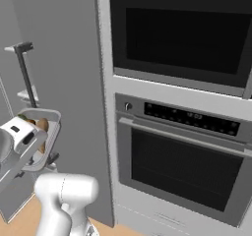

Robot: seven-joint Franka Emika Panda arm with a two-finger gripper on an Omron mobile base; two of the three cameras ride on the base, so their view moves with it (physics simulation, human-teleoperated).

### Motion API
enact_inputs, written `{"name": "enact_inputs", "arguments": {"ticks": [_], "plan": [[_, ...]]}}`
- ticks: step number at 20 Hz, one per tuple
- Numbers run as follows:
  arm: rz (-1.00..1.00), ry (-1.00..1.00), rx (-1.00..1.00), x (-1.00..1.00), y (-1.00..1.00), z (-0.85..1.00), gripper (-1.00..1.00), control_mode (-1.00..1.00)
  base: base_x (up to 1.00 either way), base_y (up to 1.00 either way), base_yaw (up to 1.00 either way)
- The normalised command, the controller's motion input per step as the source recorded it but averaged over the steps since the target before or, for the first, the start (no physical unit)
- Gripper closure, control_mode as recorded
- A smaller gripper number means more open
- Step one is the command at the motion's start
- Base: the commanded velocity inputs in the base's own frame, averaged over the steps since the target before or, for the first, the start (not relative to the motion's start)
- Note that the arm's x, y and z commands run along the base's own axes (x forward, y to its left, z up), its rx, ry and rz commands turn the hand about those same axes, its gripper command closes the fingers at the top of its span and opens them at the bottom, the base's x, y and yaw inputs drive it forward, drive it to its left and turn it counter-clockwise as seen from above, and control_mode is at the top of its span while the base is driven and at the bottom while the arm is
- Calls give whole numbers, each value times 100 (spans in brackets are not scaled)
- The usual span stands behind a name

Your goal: Take the meat container that has the shrimp and place it on the second highest rack of the freezer. Then take the vegetable container that has the bell pepper and sweet potato and place it on the highest rack of the freezer.

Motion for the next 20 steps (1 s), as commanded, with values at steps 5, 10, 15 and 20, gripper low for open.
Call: {"name": "enact_inputs", "arguments": {"ticks": [5,10,15,20], "plan": [[0,0,0,0,0,0,100,100,27,63,0],[0,0,0,0,0,0,100,100,45,69,0],[0,0,0,0,0,0,100,100,48,63,-1],[0,0,0,0,0,0,100,100,39,58,-14]]}}
